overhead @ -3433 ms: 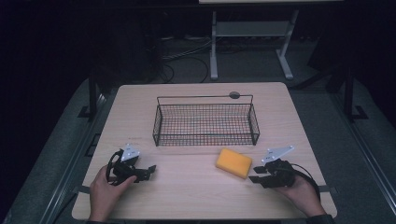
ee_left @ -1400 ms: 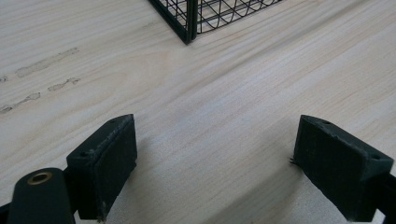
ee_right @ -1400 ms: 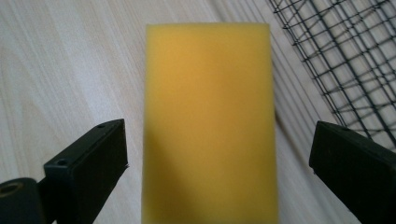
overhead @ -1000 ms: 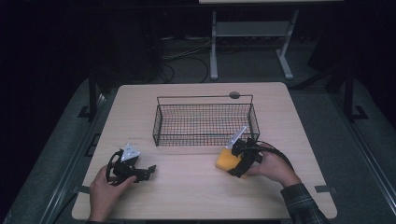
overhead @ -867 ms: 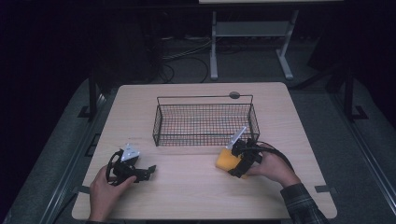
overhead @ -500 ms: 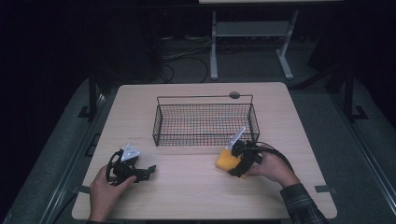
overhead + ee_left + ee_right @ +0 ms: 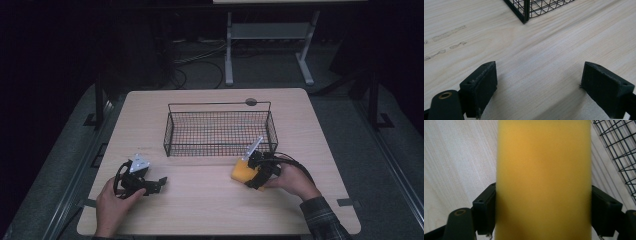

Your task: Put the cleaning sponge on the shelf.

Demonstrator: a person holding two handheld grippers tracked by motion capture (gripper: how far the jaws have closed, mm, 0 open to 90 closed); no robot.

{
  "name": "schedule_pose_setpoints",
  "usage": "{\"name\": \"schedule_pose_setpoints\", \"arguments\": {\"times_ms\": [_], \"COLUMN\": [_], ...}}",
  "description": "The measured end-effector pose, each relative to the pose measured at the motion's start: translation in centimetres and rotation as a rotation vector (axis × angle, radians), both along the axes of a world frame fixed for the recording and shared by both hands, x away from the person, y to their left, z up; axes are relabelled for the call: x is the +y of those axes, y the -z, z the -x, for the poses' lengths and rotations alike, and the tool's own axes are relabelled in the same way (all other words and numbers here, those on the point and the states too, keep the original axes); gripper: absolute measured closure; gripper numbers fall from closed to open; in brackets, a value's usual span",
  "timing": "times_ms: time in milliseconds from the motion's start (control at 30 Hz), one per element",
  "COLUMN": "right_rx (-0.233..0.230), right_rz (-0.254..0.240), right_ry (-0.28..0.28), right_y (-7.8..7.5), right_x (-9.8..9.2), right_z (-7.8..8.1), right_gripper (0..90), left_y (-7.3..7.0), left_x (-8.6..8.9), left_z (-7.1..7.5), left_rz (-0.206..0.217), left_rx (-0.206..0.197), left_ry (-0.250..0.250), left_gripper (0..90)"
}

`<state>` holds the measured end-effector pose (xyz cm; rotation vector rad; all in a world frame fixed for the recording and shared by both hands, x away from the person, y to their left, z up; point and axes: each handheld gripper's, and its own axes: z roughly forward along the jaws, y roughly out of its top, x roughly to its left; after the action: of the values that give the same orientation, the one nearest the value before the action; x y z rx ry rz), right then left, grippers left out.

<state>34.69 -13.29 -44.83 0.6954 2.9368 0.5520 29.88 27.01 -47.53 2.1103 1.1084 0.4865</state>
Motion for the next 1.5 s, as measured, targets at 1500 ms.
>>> {"name": "schedule_pose_setpoints", "arguments": {"times_ms": [1500], "right_rx": [-0.037], "right_rz": [-0.08], "right_ry": [0.022], "right_y": [-4.2], "right_x": [-2.3], "right_z": [0.8], "right_gripper": [22.4], "left_y": [0.0], "left_x": [0.0], "left_z": [0.0], "left_rz": [-0.001], "left_rx": [-0.001], "left_ry": [0.001], "left_gripper": [12.5]}}
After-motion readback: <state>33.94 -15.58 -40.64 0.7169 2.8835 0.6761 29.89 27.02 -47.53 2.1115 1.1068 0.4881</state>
